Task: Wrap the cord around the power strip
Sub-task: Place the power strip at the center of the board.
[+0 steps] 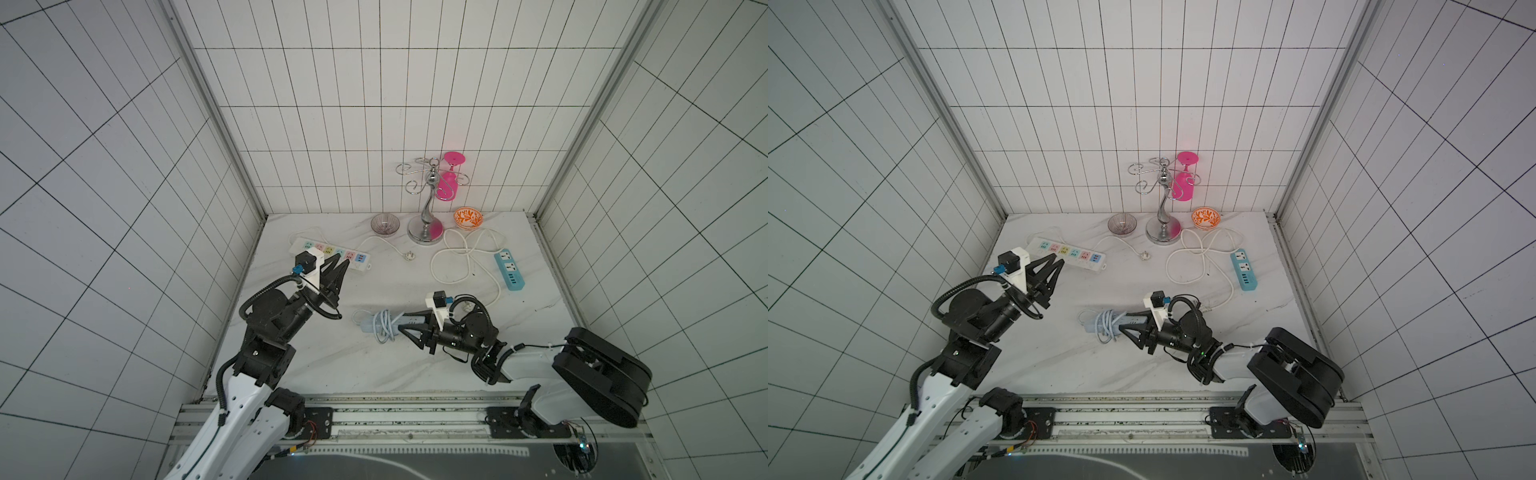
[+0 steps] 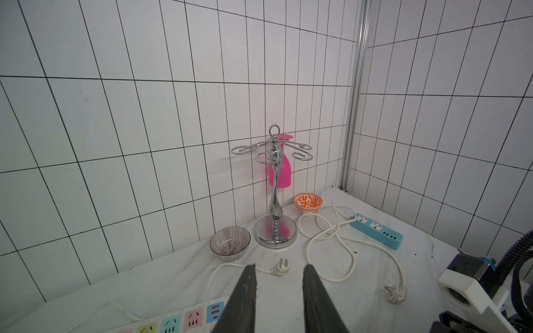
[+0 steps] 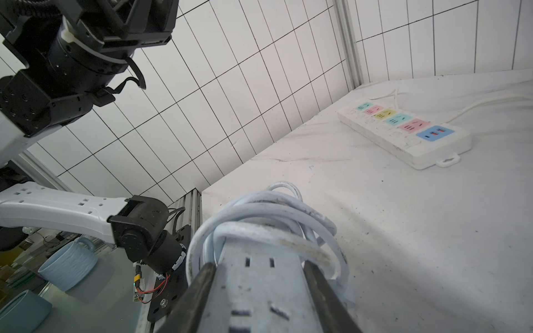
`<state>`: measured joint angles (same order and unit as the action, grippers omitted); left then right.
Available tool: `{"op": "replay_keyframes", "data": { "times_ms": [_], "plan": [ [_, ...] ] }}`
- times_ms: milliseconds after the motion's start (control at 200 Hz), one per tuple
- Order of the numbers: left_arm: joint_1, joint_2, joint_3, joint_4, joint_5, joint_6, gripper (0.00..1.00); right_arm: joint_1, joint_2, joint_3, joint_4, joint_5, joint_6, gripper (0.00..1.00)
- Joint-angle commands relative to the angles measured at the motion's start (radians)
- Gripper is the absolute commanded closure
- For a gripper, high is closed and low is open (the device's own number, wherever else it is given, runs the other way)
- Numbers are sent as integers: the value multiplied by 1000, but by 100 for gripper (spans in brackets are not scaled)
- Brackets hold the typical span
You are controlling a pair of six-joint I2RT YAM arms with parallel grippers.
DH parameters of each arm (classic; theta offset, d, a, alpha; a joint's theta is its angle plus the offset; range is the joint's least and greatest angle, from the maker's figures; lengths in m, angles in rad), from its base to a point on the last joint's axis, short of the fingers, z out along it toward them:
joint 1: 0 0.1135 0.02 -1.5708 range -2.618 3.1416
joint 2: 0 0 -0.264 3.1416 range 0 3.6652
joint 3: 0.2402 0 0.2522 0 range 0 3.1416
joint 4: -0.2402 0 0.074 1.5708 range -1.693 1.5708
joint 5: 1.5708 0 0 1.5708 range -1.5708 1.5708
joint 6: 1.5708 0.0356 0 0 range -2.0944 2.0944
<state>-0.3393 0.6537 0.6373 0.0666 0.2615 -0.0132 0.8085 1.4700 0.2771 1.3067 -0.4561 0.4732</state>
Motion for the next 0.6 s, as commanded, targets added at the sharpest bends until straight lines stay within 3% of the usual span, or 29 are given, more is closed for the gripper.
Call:
{"op": "replay_keyframes", "data": {
  "times_ms": [0,265,595],
  "plan": [
    [-1,3,-18,6,-16,21,72,-47,48,-44,312,-43,84,100],
    [4,22,-33,19,-19,24,71,-110,217,-47,480,-40,126,100],
    [5,35,-41,28,-22,33,70,-150,222,-24,305,-5,-15,100]
  ]
}}
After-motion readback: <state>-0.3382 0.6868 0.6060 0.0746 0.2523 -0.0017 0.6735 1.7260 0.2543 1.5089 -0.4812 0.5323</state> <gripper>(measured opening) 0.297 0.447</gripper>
